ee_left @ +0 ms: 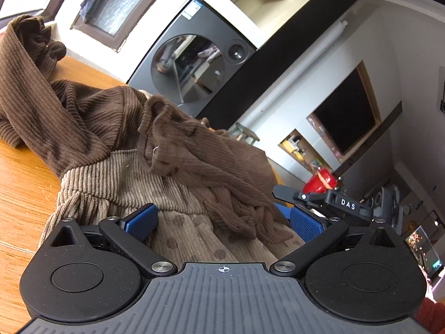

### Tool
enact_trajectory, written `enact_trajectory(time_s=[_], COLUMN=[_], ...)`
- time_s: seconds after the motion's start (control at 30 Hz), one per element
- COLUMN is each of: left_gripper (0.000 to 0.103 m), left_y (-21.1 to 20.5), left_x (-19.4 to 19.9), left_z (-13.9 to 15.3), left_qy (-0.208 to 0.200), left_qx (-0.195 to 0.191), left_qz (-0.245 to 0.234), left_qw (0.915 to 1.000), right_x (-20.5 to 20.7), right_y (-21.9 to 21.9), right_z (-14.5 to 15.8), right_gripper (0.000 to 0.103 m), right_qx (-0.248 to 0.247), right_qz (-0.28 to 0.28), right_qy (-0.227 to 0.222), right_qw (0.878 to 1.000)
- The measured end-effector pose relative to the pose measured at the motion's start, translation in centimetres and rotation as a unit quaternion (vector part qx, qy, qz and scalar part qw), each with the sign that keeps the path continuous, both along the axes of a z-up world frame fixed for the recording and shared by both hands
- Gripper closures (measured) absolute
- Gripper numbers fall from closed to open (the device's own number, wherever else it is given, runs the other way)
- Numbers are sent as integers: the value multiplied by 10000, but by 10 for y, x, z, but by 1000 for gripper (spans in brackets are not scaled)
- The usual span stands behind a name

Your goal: Fold clothes

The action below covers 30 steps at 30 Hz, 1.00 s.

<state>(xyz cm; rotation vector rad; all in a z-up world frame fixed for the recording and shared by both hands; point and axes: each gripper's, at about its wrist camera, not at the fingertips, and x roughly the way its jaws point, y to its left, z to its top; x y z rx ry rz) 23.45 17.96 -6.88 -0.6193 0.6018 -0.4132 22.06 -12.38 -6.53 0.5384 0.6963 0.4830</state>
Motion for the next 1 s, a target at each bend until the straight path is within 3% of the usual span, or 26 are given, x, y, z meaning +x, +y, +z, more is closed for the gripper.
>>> enact_trajectory(time_s=[0.1,0.17,0.23,0.3,0.33,0.4,0.47,0.57,0.6,0.63,0.73,0.87,0.97,1.0], left_gripper=[0,0,0,1,6,20,33,65,85,91,95,95,95,89], left_y=[10,33,56,73,83,99,112,120,118,118,104,41,-16,-34], left_x=[5,1,3,16,25,49,69,80,82,82,67,57,55,55], left_z=[13,36,61,75,75,66,50,37,39,43,80,133,130,125], left_qy=[351,195,222,234,291,649,1082,1222,1176,1095,457,-555,-951,-1031], left_qx=[-128,-106,654,1601,1865,2124,2055,1994,1991,1943,1783,1733,1465,1390], left_qz=[50,784,1969,2712,2856,2950,2959,2912,2877,2859,2625,1802,760,399], left_qw=[9993,9967,9780,9488,9396,9293,9266,9277,9294,9319,9472,9667,9817,9841], right_x=[-18,-22,-22,-24,-25,-25,-25,-27,-28,-28,-29,-27,-28,-29], right_y=[-10,-6,1,8,9,7,2,-2,-2,-2,-2,-2,-4,-4], right_z=[-5,-3,-1,2,3,3,2,0,-1,-1,-1,-1,-2,-3], right_gripper=[32,26,19,13,13,11,10,9,7,6,5,3,2,0], right_qx=[227,128,14,-75,-61,53,201,331,343,345,355,386,411,427], right_qz=[-93,-27,90,186,203,198,179,173,180,199,220,233,226,225], right_qy=[-279,-424,-521,-605,-635,-673,-648,-628,-635,-642,-647,-644,-650,-653], right_qw=[9993,9990,9986,9980,9978,9975,9975,9973,9972,9971,9970,9969,9968,9967])
